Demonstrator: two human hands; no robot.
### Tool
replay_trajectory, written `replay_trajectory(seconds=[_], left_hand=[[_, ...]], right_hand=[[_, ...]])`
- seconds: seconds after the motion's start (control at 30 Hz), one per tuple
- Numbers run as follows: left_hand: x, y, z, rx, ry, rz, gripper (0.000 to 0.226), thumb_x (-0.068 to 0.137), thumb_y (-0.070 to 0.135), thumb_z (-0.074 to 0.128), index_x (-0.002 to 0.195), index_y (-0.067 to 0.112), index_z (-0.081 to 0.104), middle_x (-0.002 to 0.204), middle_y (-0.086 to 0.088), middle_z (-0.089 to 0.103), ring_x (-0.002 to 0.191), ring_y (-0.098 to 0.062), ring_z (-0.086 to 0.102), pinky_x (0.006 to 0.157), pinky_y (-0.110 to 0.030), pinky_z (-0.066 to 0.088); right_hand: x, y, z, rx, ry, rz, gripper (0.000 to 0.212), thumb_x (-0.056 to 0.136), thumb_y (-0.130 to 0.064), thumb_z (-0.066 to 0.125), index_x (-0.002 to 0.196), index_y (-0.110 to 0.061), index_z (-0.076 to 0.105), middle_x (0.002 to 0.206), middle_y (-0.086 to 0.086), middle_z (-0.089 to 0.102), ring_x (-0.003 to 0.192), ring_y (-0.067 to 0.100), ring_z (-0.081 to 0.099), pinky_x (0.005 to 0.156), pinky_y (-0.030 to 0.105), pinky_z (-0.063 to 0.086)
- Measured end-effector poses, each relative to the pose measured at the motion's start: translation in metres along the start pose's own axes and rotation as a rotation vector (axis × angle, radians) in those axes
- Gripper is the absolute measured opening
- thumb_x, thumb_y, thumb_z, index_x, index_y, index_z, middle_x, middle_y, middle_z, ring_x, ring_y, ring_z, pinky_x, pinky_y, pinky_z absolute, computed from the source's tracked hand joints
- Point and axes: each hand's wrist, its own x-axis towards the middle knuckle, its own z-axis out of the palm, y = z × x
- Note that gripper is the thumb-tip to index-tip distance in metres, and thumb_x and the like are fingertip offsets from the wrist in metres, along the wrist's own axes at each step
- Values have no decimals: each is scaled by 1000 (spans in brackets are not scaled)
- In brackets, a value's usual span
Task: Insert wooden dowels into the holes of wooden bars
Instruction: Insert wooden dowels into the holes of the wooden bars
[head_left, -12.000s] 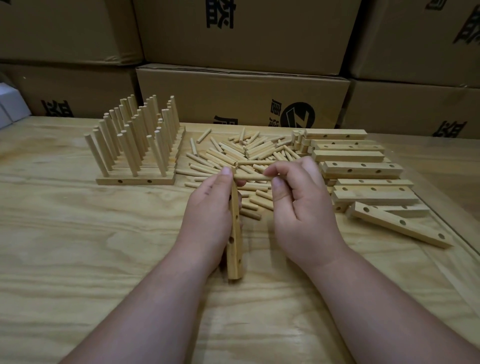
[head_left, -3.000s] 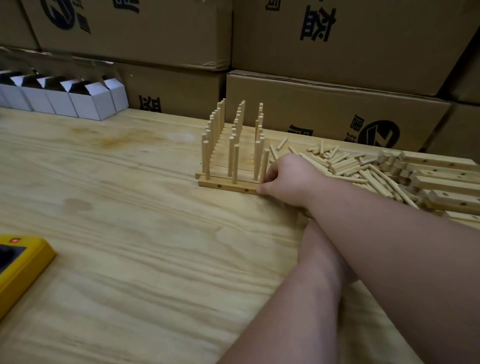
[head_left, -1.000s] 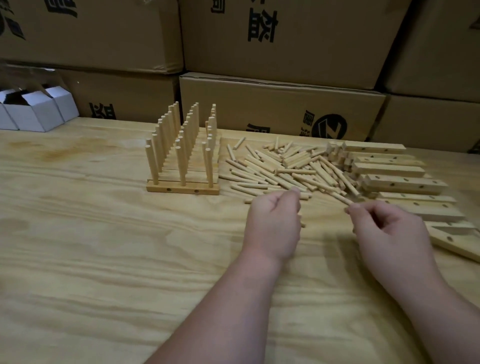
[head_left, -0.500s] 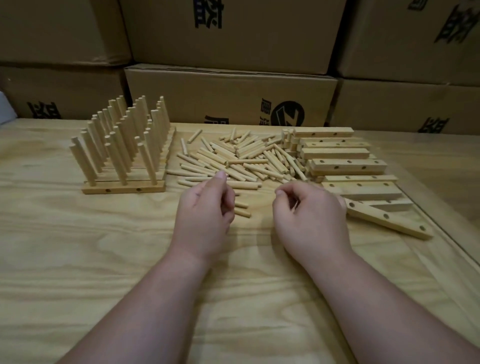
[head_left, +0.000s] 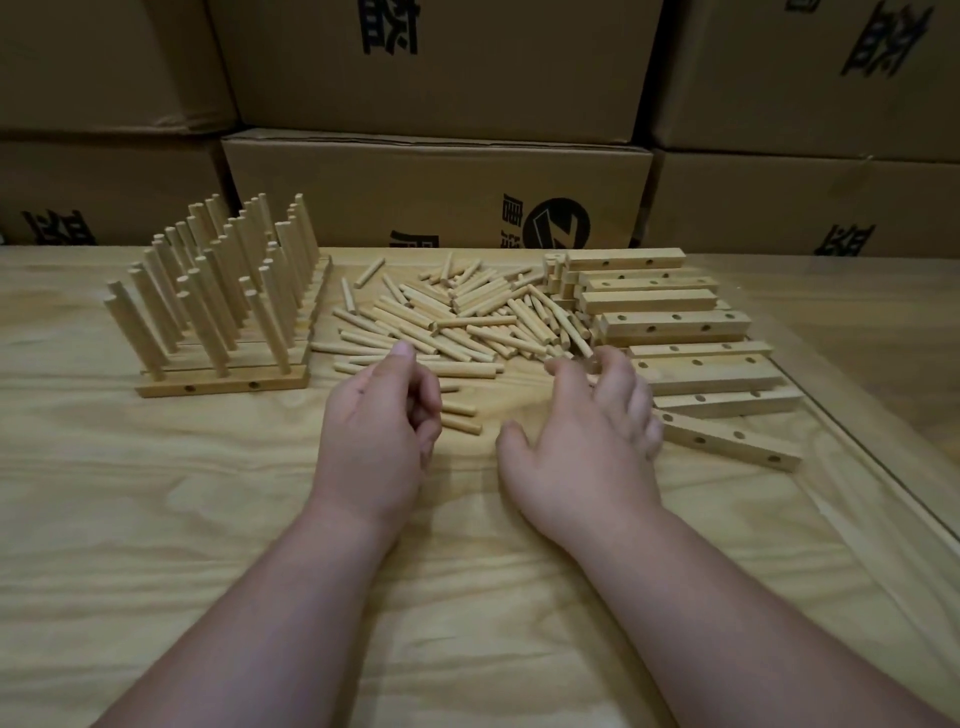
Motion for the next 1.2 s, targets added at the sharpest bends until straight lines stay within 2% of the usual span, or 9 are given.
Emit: replay_trajectory(seconds=[0.13,0.33,0.47,0.53,0.63,0.8,1.03,1.13,1.2], left_hand=[[0,1,-1,-9,26,2,58,108,31,37,53,22,55,43,-4,32,36,-15,28,36,-20,24],[0,2,0,-11,61,-9,59,107,32,37,52,23,56,41,-3,35,35,-15,29,35,-19,26],[-1,3,-1,-19,74,-12,58,107,32,38,53,22,56,42,-3,35,36,-15,29,35,-19,26],[-1,3,-1,-14,86,-6,55,107,32,37,57,19,54,43,-3,36,36,-15,30,35,-19,26],[0,4,-2,-27,112,-12,51,108,33,36,63,15,52,43,-3,38,36,-15,31,36,-18,26],[-1,5,-3,-44,123,-28,52,108,34,35,62,17,53,45,-2,40,40,-15,32,37,-21,27],[0,4,-2,-56,134,-44,50,107,33,37,62,18,53,47,-2,40,42,-14,33,37,-21,27],[3,3,-1,-56,144,-54,38,104,25,45,68,20,55,53,-1,44,44,-12,35,37,-19,29],[5,2,0,-50,150,-63,26,102,20,53,76,21,59,59,1,51,46,-11,38,37,-18,30]], right_hand=[[-6,-4,1,71,1,-155,51,86,-49,54,133,-31,47,145,-1,30,136,23,25,110,44,30],[-2,-1,-2,10,31,-59,47,84,-50,54,129,-34,50,144,-1,33,138,24,27,116,53,23],[-5,-5,-4,199,1,-227,39,88,-42,56,125,-32,54,136,-8,35,133,15,29,112,40,31],[-6,-8,-5,213,55,-263,35,88,-38,54,122,-31,56,132,-10,40,129,12,32,108,38,32],[-3,-4,-6,69,90,-155,41,86,-27,53,126,-32,53,133,-7,43,128,16,33,109,39,29],[5,3,-6,-19,-52,-102,52,85,-13,52,131,-37,52,132,-8,48,126,18,38,104,36,24],[4,4,-2,-60,-10,-83,36,90,-26,54,124,-38,55,120,-12,58,120,16,47,99,40,22],[6,4,-4,88,84,-110,28,94,-25,57,120,-36,58,112,-13,59,112,15,52,98,39,35],[6,2,-5,336,161,-150,23,94,-25,63,115,-33,61,103,-18,60,101,7,57,89,25,47]])
